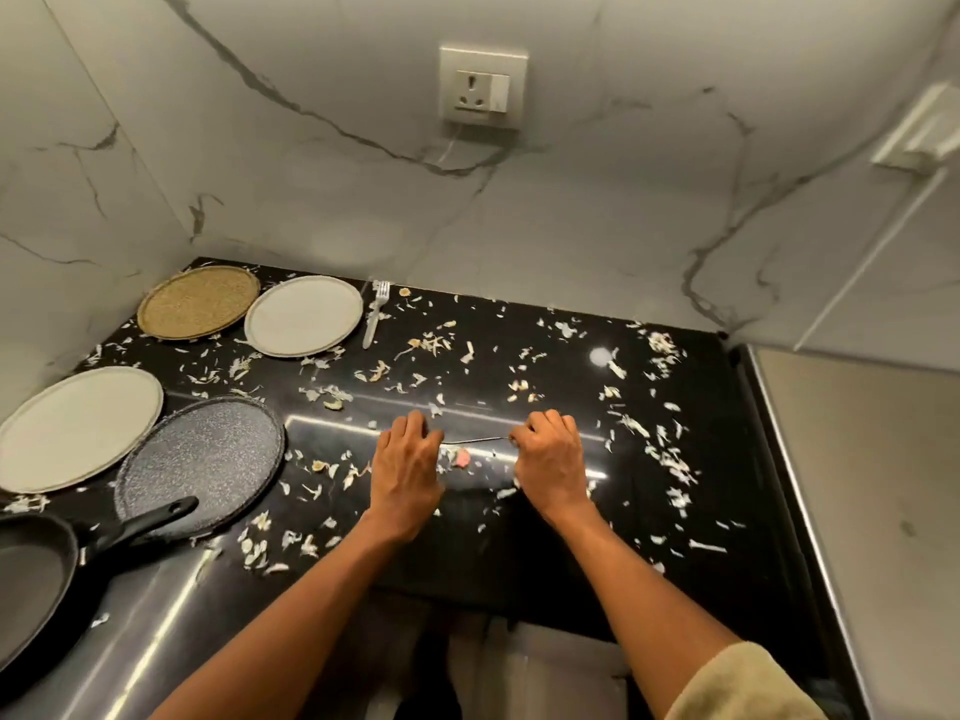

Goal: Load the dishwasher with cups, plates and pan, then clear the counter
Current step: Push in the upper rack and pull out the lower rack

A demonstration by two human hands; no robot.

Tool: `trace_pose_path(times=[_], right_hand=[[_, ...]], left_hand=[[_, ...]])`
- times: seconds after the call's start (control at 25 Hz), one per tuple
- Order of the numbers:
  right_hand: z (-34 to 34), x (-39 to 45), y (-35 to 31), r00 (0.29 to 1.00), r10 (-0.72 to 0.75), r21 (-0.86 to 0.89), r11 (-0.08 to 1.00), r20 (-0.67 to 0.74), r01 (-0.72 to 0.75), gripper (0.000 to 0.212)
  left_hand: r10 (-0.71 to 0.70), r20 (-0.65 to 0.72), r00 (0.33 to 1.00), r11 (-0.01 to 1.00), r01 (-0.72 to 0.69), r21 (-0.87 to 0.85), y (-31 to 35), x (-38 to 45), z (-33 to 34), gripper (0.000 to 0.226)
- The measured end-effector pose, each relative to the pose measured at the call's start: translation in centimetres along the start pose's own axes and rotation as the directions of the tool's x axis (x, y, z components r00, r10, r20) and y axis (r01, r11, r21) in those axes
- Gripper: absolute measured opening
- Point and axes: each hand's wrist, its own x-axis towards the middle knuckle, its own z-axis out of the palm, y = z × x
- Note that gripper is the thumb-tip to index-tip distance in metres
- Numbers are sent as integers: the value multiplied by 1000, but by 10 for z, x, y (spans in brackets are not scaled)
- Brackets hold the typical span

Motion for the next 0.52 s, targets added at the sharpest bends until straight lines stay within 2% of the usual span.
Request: trace_pose_path(times=[0.08, 0.12, 0.24, 0.4, 0.52], right_hand=[[-18, -30, 7, 1000, 20, -2, 1000, 18, -20, 28], [-26, -45, 9, 999, 26, -4, 1000, 30, -26, 27], [-51, -82, 10, 997, 71, -3, 997, 7, -71, 28], [-78, -115, 16, 994, 106, -23, 994, -11, -106, 26], [-90, -139, 17, 984, 179, -60, 982, -16, -180, 24]], left_hand=[[-53, 41, 998, 997, 55, -49, 28, -24, -10, 27], [-44, 46, 998, 997, 47, -63, 40, -37, -15, 32], [62, 26, 998, 997, -61, -41, 63, -68, -21, 47], [124, 22, 992, 989, -122, -79, 82, -82, -22, 25], [259, 64, 964, 960, -249, -130, 91, -91, -18, 19]])
